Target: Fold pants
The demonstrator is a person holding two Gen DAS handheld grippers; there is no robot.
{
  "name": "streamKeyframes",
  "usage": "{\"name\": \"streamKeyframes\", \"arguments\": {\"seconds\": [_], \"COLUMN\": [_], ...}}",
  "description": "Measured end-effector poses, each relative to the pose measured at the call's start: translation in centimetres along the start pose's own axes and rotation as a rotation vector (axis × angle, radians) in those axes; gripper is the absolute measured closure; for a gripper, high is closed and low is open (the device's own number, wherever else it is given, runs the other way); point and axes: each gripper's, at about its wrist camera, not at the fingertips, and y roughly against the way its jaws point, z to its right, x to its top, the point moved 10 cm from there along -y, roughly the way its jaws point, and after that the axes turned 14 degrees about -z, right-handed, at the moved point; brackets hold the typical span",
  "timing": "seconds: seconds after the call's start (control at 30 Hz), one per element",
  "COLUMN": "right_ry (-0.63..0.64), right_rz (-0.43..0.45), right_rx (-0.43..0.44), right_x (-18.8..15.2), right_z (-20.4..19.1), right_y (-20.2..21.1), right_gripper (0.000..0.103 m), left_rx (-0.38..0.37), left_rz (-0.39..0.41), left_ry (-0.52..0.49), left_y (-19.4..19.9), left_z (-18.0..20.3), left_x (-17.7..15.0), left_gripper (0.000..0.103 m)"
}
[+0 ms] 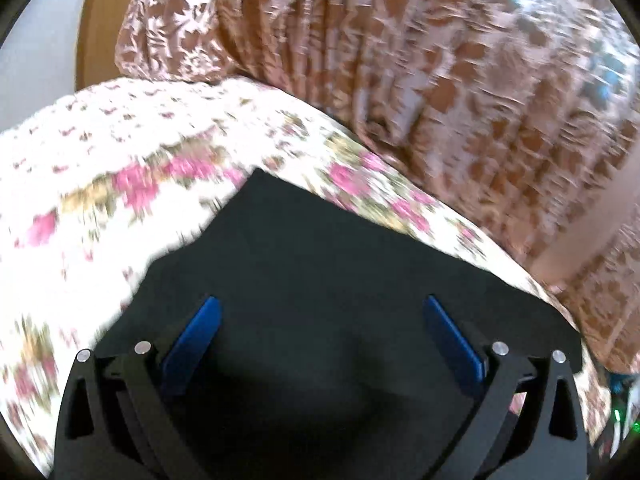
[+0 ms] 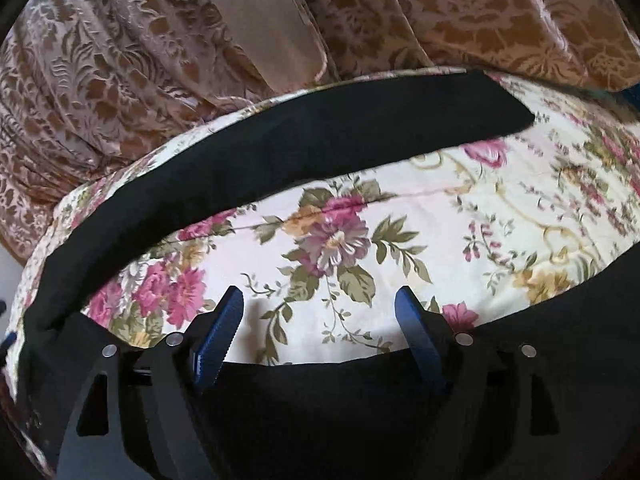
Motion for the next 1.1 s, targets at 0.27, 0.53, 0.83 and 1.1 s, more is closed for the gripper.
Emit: {"name": "streamKeyframes", "arguments": {"seconds": [0.27, 0.53, 0.83, 1.1], "right_ry": [0.019, 0.025, 0.024, 0.028], "right_rz": [-0.007, -0.01, -0.008, -0.008], "right_rx": [0.0, -0.005, 0.001, -0.005], "right_x": [-0.2, -0.2, -0.2, -0.2], "right_z": [-0.3, -0.2, -0.3, -0.3], "right_y": [-0.7, -0.9, -0.9, -1.0], "right_gripper": [0.019, 0.019, 0.019, 0.019], "left_rx": [0.113, 0.093, 0.144, 0.108], "left_rz": [-0.052, -0.085, -0.13, -0.074], "left_ry": [0.052, 0.058, 0.042, -0.011], "left_y": [-4.9, -8.9, -12.8, -11.6], "left_z": [-4.8, -5.6, -5.2, -4.1], "left_x": [7.4, 10.7, 10.4, 10.0], "left_gripper": [0.002, 0.002, 0.039, 0.09]}}
